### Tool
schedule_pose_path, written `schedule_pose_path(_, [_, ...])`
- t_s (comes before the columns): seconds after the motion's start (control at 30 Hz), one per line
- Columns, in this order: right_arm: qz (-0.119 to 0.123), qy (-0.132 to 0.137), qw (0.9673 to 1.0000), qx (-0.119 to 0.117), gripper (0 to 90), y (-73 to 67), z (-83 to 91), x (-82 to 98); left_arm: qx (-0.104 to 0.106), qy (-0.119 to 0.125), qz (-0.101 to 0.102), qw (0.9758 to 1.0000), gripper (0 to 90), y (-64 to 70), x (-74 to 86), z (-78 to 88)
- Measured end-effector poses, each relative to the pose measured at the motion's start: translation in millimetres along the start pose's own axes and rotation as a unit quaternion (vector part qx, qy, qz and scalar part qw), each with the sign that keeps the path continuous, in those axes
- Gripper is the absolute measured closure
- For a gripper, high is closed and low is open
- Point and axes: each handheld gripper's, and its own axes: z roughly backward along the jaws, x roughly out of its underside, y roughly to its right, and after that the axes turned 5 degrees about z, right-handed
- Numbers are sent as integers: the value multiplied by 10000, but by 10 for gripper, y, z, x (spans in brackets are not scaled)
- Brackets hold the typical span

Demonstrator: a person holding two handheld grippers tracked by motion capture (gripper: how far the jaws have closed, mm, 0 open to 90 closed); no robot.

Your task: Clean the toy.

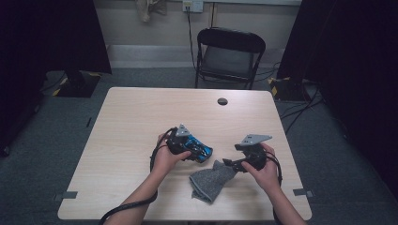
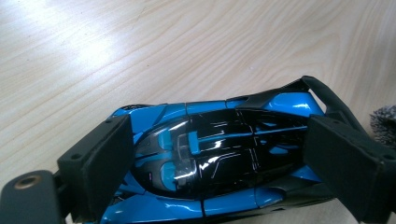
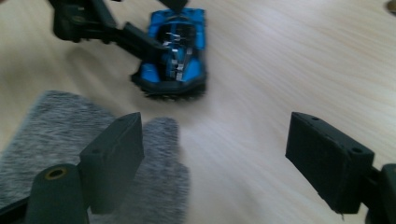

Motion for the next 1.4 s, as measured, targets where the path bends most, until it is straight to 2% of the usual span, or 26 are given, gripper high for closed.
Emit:
schedule_pose_path(0.1, [44, -137, 9997, -218, 229, -111, -88, 16, -6, -19, -10, 10000, 87, 12, -4, -3])
schedule_pose_path(0.17, [38, -237, 9994, -268, 255, -149, -151, 57, -12, -54, -7, 10000, 86, 23, -12, -6])
schedule_pose_path(0.23, [-60, -350, 9986, -389, 274, -174, -223, 114, -12, -60, -10, 10000, 78, 32, -14, -13])
schedule_pose_path(0.33, [-153, -499, 9968, -601, 393, -203, -297, 177, -10, -78, -22, 10000, 69, 37, -16, -16])
schedule_pose_path(0.4, [-181, -548, 9957, -723, 529, -221, -316, 193, -11, -76, -30, 10000, 69, 33, -15, -15])
schedule_pose_path(0.43, [-163, -577, 9954, -753, 556, -224, -321, 193, -1, -51, -35, 10000, 69, 29, -12, -17])
schedule_pose_path(0.53, [-151, -673, 9947, -765, 699, -227, -336, 195, 16, -21, -33, 10000, 66, 19, -2, -16])
schedule_pose_path(0.63, [-167, -679, 9954, -652, 758, -216, -344, 194, 20, 1, -1, 10000, 66, 17, 7, -12])
schedule_pose_path(0.8, [-273, -613, 9974, -278, 772, -111, -343, 187, 35, 36, -3, 10000, 66, 11, 16, -11])
schedule_pose_path(0.97, [-339, -650, 9971, -188, 769, 53, -310, 198, 38, 33, -5, 10000, 68, 5, 16, -9])
schedule_pose_path(1.13, [-308, -741, 9968, -52, 758, 113, -256, 207, 59, 22, 3, 10000, 68, -6, 14, -9])
schedule_pose_path(1.27, [-419, -778, 9960, 94, 745, 179, -175, 246, 53, 20, -8, 10000, 69, -12, 15, -5])
schedule_pose_path(1.33, [-525, -748, 9957, 146, 685, 209, -143, 276, 54, 18, -1, 10000, 69, -9, 15, -6])
schedule_pose_path(1.4, [-661, -636, 9956, 210, 540, 233, -102, 297, 37, 14, 17, 10000, 69, -6, 14, -4])
